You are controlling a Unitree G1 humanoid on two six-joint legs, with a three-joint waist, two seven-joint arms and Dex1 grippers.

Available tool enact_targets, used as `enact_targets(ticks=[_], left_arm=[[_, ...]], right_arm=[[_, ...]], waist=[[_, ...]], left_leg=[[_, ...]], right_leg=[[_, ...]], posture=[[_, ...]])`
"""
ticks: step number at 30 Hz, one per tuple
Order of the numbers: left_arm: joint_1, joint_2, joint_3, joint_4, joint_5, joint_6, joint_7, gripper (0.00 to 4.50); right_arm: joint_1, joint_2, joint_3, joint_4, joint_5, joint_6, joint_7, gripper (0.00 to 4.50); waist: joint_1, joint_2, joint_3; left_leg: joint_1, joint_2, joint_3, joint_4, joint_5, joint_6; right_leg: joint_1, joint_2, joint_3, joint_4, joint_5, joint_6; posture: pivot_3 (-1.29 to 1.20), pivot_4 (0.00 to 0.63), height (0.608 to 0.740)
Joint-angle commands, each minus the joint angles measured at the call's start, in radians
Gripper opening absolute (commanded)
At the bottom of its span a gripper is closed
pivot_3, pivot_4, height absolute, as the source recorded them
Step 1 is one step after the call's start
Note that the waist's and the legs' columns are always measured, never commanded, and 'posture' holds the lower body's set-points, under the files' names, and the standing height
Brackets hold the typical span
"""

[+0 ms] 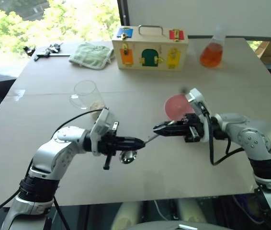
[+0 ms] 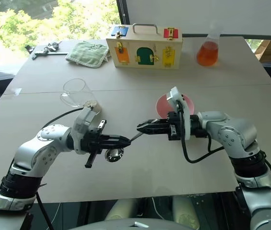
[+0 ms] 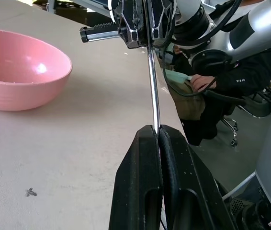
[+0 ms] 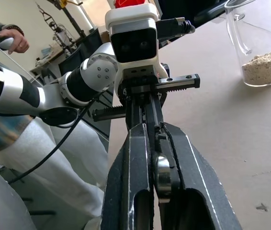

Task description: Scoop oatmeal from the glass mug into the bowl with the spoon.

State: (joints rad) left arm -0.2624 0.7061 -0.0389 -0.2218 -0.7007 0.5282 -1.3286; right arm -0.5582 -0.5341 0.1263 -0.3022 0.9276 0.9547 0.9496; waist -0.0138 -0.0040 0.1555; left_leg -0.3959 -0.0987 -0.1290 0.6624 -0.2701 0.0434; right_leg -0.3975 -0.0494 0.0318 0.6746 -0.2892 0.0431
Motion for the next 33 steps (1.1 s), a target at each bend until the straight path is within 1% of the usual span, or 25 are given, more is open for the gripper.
enact_targets(ticks=[1,2,4,5,6,7,8,11,13,15,17,20,22,23,26,29,33], left_arm=[[-0.009,-0.017,0.058,-0.001,0.005,-0.025,0.066,0.0],[-0.008,-0.021,0.063,-0.002,0.007,-0.027,0.078,0.0],[-0.01,-0.022,0.078,-0.011,-0.02,0.002,0.095,0.64],[-0.01,-0.02,0.084,-0.018,-0.022,0.003,0.1,0.88],[-0.009,-0.021,0.091,-0.023,-0.02,-0.002,0.109,1.29],[-0.007,-0.022,0.098,-0.03,-0.021,-0.004,0.117,1.82],[-0.004,-0.025,0.105,-0.037,-0.01,-0.02,0.126,2.07],[0.008,-0.018,0.132,-0.064,-0.017,-0.034,0.142,3.55],[0.01,-0.015,0.157,-0.075,-0.012,-0.053,0.162,4.4],[0.001,-0.014,0.197,-0.084,-0.004,-0.066,0.207,4.4],[-0.027,-0.027,0.261,-0.091,0.002,-0.08,0.302,4.4],[-0.086,-0.053,0.35,-0.073,0.011,-0.108,0.447,4.4],[-0.157,-0.069,0.418,-0.007,0.061,-0.162,0.572,4.4],[-0.191,-0.074,0.455,0.036,0.097,-0.2,0.639,4.4],[-0.224,-0.076,0.545,0.137,0.191,-0.309,0.776,4.4],[-0.161,-0.079,0.555,0.137,0.256,-0.366,0.816,4.4],[-0.054,-0.099,0.527,0.114,0.311,-0.417,0.826,4.4]], right_arm=[[-0.025,-0.002,-0.037,0.007,0.022,0.037,-0.027,0.04],[-0.029,0.0,-0.04,0.01,0.027,0.046,-0.033,0.04],[-0.036,0.002,-0.046,0.012,0.032,0.057,-0.044,0.0],[-0.04,0.004,-0.051,0.014,0.036,0.063,-0.05,0.0],[-0.044,0.006,-0.054,0.015,0.039,0.067,-0.054,0.0],[-0.047,0.007,-0.058,0.017,0.042,0.072,-0.056,0.0],[-0.051,0.008,-0.061,0.019,0.043,0.076,-0.058,0.0],[-0.057,0.006,-0.067,0.026,0.045,0.083,-0.06,0.0],[-0.059,0.005,-0.077,0.033,0.05,0.091,-0.067,0.0],[-0.054,0.002,-0.098,0.036,0.061,0.103,-0.079,0.0],[-0.04,0.001,-0.145,0.041,0.087,0.124,-0.112,0.0],[-0.031,0.025,-0.238,0.065,0.154,0.18,-0.225,0.0],[-0.032,0.048,-0.292,0.088,0.175,0.214,-0.339,0.0],[-0.04,0.072,-0.328,0.111,0.189,0.231,-0.421,0.0],[-0.064,0.14,-0.426,0.165,0.245,0.291,-0.663,0.0],[-0.097,0.208,-0.524,0.234,0.334,0.321,-0.906,0.0],[-0.148,0.28,-0.604,0.301,0.428,0.285,-1.147,0.0]], waist=[[0.0,0.0,0.0],[0.0,0.0,0.0],[0.001,0.0,0.0],[0.001,0.0,0.0],[0.0,0.0,0.0],[0.0,0.0,0.0],[0.0,0.0,0.0],[0.0,0.0,0.0],[0.0,0.0,0.0],[0.001,0.0,0.0],[0.001,0.0,0.0],[0.005,0.0,0.0],[0.005,0.0,0.0],[0.005,-0.001,0.0],[-0.004,-0.001,0.0],[-0.008,-0.001,-0.001],[-0.01,-0.001,-0.001]], left_leg=[[0.0,0.0,0.0,0.001,0.0,0.0],[0.0,0.0,0.0,0.001,0.0,0.0],[0.0,0.0,0.0,0.002,0.0,0.0],[0.0,0.0,0.0,0.002,0.0,0.0],[-0.001,0.0,0.0,0.002,0.0,0.0],[-0.001,0.0,0.0,0.002,0.0,0.0],[-0.001,0.0,0.0,0.002,0.0,0.0],[-0.001,0.0,0.0,0.003,0.0,0.0],[-0.001,0.0,0.0,0.003,0.0,0.0],[-0.001,0.0,0.0,0.003,0.0,0.0],[-0.001,0.0,0.0,0.003,0.0,0.0],[-0.001,0.0,0.0,0.004,0.0,0.0],[-0.001,0.0,0.0,0.004,0.0,0.0],[-0.001,-0.001,0.0,0.004,0.0,0.0],[-0.001,-0.001,0.002,0.004,0.0,0.0],[-0.002,0.0,0.006,0.003,0.0,0.0],[-0.005,0.0,0.007,0.003,0.0,0.0]], right_leg=[[0.0,0.0,0.0,0.001,0.0,0.0],[0.0,0.0,0.0,0.001,0.0,0.0],[0.0,0.0,0.0,0.002,0.0,0.0],[0.0,0.0,0.0,0.002,0.0,0.0],[0.0,0.0,0.0,0.002,0.0,0.0],[-0.001,0.0,0.0,0.003,0.0,0.0],[-0.001,0.0,0.0,0.003,0.0,0.0],[-0.001,0.0,0.0,0.003,0.0,0.0],[-0.001,0.0,0.0,0.003,0.0,0.0],[-0.001,0.0,0.0,0.003,0.0,0.0],[-0.001,0.0,0.0,0.003,0.0,0.0],[0.0,0.0,-0.001,0.003,0.0,0.0],[0.0,0.0,-0.001,0.003,0.0,0.0],[0.0,0.0,-0.001,0.003,0.0,0.0],[-0.002,0.0,0.002,0.005,0.0,0.0],[-0.005,0.001,0.006,0.006,0.0,0.0],[-0.009,0.001,0.007,0.006,0.0,0.0]], posture=[[0.0,0.15,0.74],[0.0,0.15,0.74],[0.0,0.15,0.74],[0.0,0.15,0.74],[0.0,0.15,0.74],[0.0,0.15,0.74],[0.0,0.15,0.74],[0.0,0.15,0.74],[0.0,0.15,0.74],[0.0,0.15,0.74],[0.0,0.15,0.74],[0.0,0.15,0.74],[0.0,0.15,0.74],[0.0,0.15,0.74],[0.0,0.15,0.74],[0.0,0.15,0.74],[0.0,0.15,0.74]])
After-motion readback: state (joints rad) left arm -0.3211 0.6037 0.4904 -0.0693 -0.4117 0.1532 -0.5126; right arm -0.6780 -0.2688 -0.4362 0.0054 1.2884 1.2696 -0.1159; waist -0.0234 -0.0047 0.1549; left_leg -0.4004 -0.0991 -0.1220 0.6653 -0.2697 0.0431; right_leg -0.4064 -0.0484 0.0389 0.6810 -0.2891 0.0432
